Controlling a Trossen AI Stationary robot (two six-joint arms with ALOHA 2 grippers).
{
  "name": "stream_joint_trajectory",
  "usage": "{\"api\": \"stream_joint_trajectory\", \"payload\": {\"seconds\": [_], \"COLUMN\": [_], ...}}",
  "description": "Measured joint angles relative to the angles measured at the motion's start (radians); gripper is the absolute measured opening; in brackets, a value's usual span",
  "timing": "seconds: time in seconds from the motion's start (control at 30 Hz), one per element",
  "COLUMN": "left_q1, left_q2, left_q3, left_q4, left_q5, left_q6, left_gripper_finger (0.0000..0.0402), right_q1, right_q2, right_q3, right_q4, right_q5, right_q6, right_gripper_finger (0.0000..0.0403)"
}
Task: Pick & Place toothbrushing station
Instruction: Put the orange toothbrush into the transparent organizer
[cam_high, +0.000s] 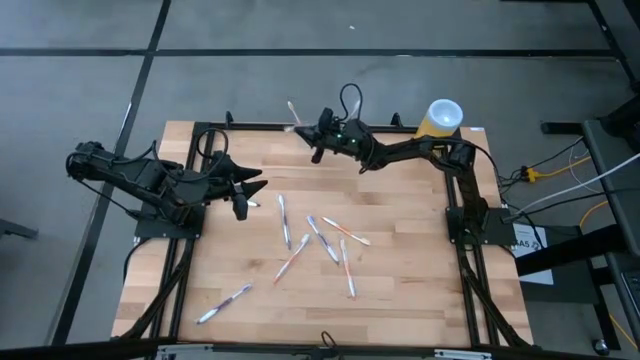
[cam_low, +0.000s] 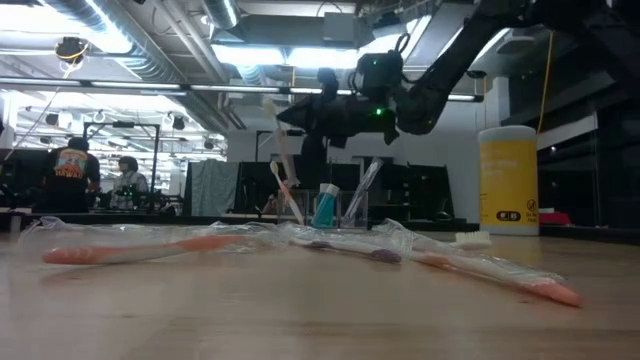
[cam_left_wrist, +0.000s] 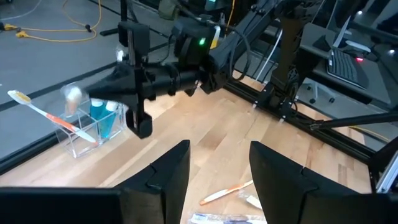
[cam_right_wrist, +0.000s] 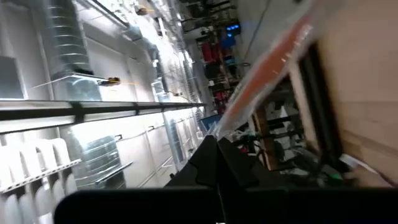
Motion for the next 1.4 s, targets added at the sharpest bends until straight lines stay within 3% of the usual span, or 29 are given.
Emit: {"api": "stream_joint_trajectory", "payload": {"seconds": [0.33, 0.87, 1.4], "left_q1": [0.0, 0.0, 0.0], "left_q2": [0.0, 0.0, 0.0], "left_q3": [0.0, 0.0, 0.0], "left_q4": [0.0, 0.0, 0.018], "left_q5": [0.019, 0.037, 0.046], "left_q6": [-0.011, -0.034, -0.041], "left_gripper_finger": [0.0161, 0.0161, 0.0162], "right_q1": [0.005, -0.012, 0.018], "right_q2": [0.083, 0.088, 0.088], "right_q3": [-0.003, -0.002, -0.002], "right_q4": [0.029, 0.041, 0.171], "right_q5": [0.011, 0.157, 0.16], "right_q6": [0.054, 0.176, 0.216], "right_gripper_finger": [0.0, 0.0006, 0.0173]}}
